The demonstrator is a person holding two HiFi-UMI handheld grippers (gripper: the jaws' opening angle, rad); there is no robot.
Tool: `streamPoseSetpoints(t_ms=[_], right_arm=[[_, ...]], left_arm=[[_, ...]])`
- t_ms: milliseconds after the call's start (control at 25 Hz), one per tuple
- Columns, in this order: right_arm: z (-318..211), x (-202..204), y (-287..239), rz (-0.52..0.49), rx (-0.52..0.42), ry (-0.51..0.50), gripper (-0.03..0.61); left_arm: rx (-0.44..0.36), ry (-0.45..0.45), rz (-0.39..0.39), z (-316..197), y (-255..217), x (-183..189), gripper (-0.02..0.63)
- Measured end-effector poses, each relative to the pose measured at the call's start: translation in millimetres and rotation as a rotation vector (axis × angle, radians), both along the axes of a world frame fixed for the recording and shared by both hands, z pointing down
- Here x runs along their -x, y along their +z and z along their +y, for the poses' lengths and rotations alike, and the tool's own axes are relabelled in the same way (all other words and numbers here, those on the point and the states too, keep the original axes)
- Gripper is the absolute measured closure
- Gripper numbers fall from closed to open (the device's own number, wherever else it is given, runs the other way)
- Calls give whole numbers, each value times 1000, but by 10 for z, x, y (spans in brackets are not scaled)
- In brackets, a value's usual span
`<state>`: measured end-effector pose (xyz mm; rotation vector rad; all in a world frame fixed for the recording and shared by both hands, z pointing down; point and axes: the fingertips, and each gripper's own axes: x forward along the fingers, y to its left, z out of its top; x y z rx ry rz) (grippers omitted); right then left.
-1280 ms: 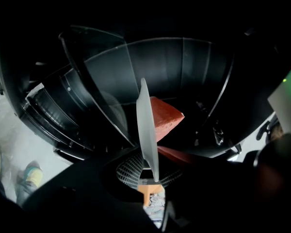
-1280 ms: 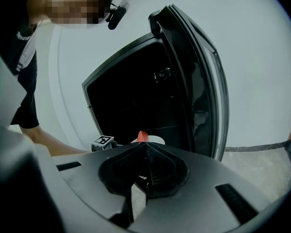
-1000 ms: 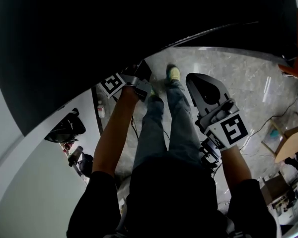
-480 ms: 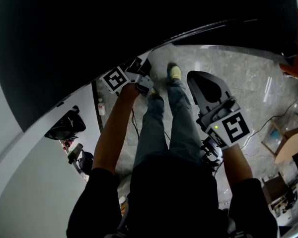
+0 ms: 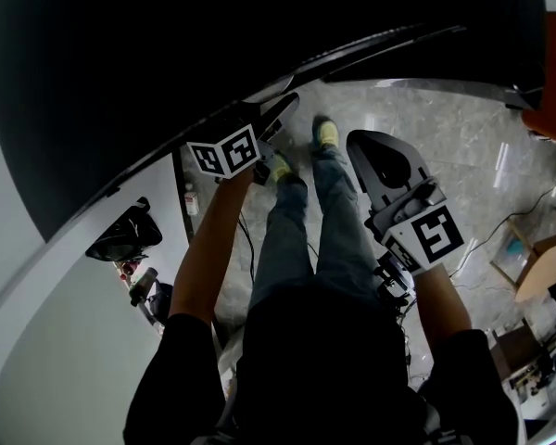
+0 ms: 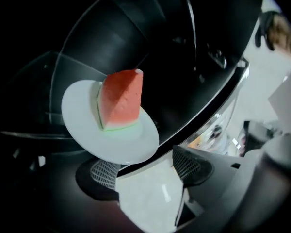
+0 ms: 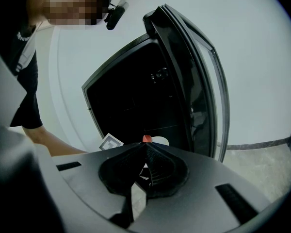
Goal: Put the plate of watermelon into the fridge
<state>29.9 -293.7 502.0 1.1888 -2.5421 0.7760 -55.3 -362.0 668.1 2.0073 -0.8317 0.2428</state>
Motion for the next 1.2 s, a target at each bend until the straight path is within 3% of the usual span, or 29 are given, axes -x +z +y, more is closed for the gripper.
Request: streamPoseSetpoints(t_ms=[120, 200, 240, 520, 760, 880, 1000, 1120, 1200], right_arm=[[-49, -7, -32, 8, -22, 19, 565], [-52, -30, -36, 10, -24, 22, 565], [-52, -35, -40, 10, -25, 23, 565], [-63, -18, -98, 12, -39, 17, 565], [-62, -4, -98, 7, -39, 13, 565], [-34, 21, -100, 12, -32, 2, 565], [-46, -16, -130, 47, -41, -7, 565], [-11, -135, -230, 74, -44, -12, 565], [-14, -219, -375, 93, -64, -4, 565]], left_arm=[[-2, -5, -102, 14, 104, 64, 286], [17, -15, -144, 6, 151, 98, 376], [29, -17, -148, -1, 157, 104, 377], [124, -71, -129, -101, 116, 155, 434], [246, -144, -63, -231, 193, 192, 446], [213, -129, -31, -221, 115, 105, 445], [177, -51, -12, -41, -10, -8, 445], [111, 23, -79, 223, -203, -11, 464], [-15, 53, -165, 361, -449, 63, 567]])
